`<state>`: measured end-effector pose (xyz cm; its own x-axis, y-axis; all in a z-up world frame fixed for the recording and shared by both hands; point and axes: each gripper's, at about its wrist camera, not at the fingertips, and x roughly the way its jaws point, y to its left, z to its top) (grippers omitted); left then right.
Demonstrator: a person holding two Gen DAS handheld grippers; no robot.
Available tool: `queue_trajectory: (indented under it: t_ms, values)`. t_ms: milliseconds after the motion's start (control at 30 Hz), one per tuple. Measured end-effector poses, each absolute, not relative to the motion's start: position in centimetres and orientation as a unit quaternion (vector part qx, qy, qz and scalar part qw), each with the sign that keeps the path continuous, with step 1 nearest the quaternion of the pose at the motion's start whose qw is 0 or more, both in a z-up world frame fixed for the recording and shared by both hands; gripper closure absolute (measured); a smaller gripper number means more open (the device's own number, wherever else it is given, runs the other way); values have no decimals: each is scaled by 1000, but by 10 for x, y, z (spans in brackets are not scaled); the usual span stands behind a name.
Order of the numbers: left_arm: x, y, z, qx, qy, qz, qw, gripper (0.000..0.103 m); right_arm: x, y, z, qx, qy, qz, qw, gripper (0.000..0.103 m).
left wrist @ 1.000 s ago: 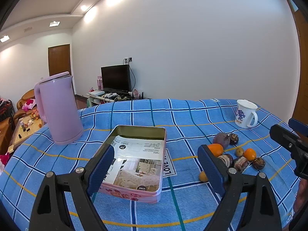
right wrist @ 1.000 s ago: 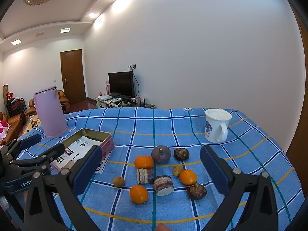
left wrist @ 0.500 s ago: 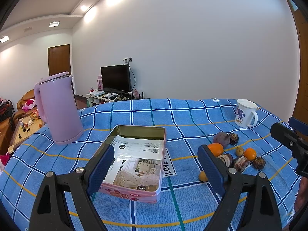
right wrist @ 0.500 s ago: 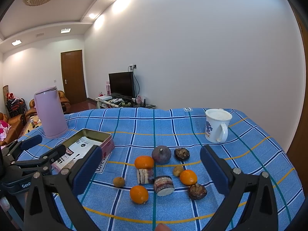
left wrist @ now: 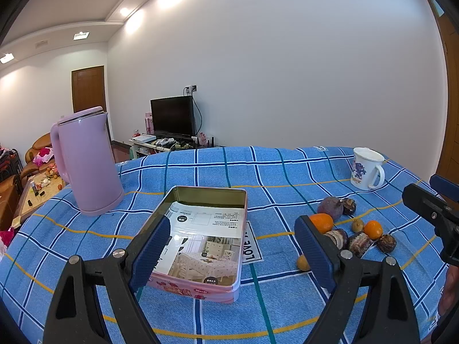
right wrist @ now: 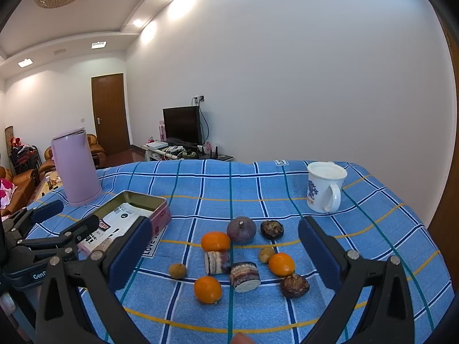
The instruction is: Organize fruits
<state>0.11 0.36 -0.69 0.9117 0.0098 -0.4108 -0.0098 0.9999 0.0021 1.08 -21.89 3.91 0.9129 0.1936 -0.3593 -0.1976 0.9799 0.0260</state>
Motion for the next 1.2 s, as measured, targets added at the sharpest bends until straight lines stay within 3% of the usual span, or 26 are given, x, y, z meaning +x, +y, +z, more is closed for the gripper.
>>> queue_trajectory:
  t_ms: [1200]
  values:
    - [20,-18,-28,18,241,2,970,14,26,-248,13,11,211,91,973,0]
